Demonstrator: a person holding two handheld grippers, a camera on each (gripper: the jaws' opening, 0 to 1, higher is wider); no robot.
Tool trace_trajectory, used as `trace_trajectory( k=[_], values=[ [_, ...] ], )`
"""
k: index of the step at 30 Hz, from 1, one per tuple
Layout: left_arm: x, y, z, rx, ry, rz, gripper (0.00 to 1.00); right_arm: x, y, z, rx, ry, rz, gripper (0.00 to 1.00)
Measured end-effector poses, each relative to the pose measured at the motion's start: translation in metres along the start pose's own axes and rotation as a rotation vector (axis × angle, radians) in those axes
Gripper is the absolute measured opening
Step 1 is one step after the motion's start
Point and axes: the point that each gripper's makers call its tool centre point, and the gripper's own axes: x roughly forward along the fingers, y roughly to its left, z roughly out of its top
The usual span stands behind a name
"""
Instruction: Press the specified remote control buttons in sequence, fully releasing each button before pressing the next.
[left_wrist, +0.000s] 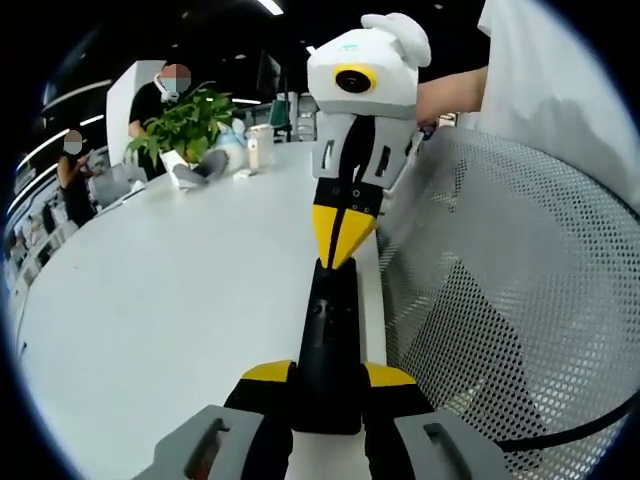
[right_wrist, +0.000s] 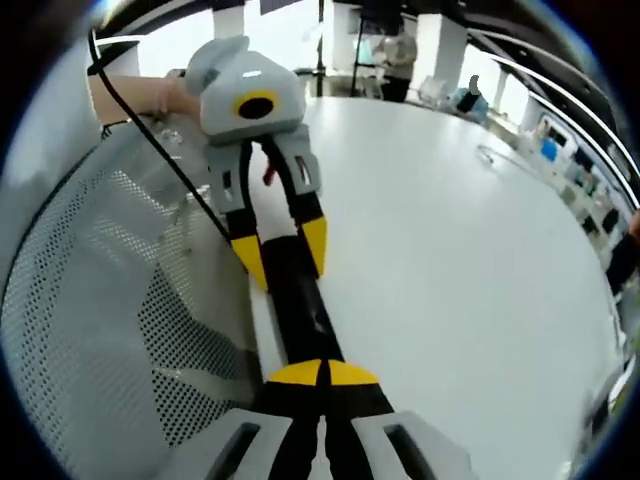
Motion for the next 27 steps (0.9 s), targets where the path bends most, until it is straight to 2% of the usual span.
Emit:
trace_trajectory(
  k=[1,2,3,8,11,16,20,21,24,26,27],
  values=[
    [0.0000,0.0000,0.0000,0.000,0.000,0.000,0.25,0.0023,0.0019,-0.0029,-0.028,0.023,0.014,0.00],
    [0.0001,0.0000,0.0000,-0.001,0.001,0.001,0.25,0.0023,-0.0010,-0.0004,-0.076,0.016,0.001,0.00],
    [0.0001,0.0000,0.0000,-0.001,0.001,0.001,0.25,0.0016,0.0026,-0.0021,-0.082,0.036,0.025,0.00],
    [0.0002,-0.0001,-0.0002,-0.002,0.000,0.001,0.25,0.0023,0.0023,-0.0020,-0.126,0.065,0.033,0.00],
    [0.0003,-0.0001,-0.0003,-0.002,0.001,0.001,0.25,0.0028,0.0030,-0.0028,-0.249,0.083,0.036,0.00],
    [0.0005,-0.0002,-0.0003,-0.001,0.004,0.001,0.25,0.0038,0.0036,-0.0023,-0.310,0.087,0.032,0.00],
    [0.0005,-0.0002,-0.0001,-0.002,0.004,0.002,0.25,0.0038,0.0025,-0.0027,-0.300,0.089,0.030,0.00],
    [0.0004,-0.0001,-0.0002,-0.002,0.004,0.002,0.25,0.0034,0.0020,-0.0025,-0.297,0.062,0.027,0.00],
    [0.0002,0.0000,-0.0003,-0.003,0.005,0.002,0.25,0.0019,0.0013,-0.0004,-0.203,-0.044,0.010,0.00],
    [0.0001,0.0001,-0.0003,-0.004,0.004,0.003,0.25,0.0005,0.0011,-0.0007,-0.127,-0.102,0.010,0.00],
    [0.0000,0.0001,-0.0003,-0.004,0.004,0.003,0.25,-0.0001,0.0011,-0.0004,-0.115,-0.115,0.011,0.00]
  ],
)
